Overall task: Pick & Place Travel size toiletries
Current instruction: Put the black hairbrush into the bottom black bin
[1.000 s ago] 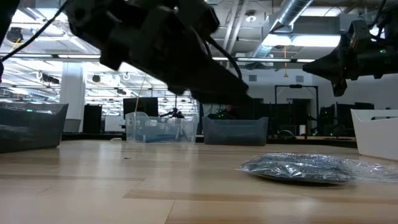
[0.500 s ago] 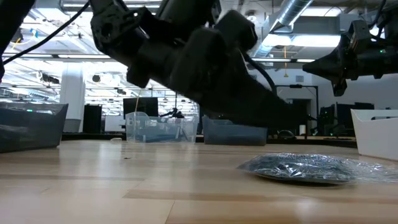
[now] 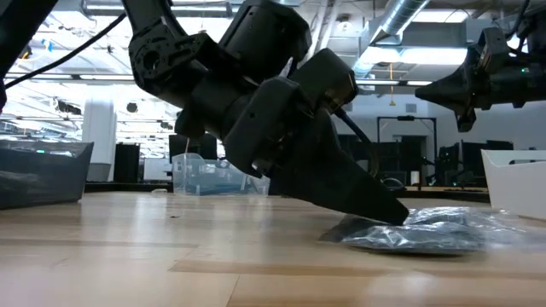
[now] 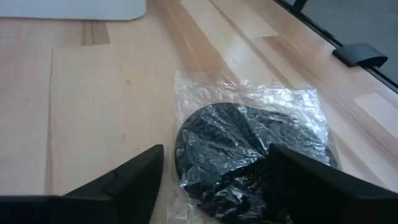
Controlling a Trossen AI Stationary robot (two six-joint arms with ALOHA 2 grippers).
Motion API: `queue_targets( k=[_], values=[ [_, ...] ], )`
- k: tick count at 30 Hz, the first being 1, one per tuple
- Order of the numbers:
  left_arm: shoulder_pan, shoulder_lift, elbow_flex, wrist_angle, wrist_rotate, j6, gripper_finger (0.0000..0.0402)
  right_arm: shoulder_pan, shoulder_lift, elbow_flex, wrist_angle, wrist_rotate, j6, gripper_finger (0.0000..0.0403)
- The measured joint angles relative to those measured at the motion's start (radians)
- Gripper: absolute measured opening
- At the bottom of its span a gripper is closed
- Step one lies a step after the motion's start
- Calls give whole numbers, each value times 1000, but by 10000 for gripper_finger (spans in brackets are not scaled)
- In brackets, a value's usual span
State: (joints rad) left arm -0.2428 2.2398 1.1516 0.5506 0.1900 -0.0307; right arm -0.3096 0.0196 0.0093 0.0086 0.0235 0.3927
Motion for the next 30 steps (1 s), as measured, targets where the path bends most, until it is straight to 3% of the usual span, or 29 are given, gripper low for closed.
queue_targets(
  k=[12, 25, 30],
  values=[
    [-1, -26, -5, -40, 3, -5, 158, 0, 0, 0, 0, 0, 0, 0],
    [3, -160, -28, -64, -5, 58, 88, 0, 0, 0, 0, 0, 0, 0],
    [11, -203, -60, -59, -6, 78, 41, 0, 0, 0, 0, 0, 0, 0]
  ],
)
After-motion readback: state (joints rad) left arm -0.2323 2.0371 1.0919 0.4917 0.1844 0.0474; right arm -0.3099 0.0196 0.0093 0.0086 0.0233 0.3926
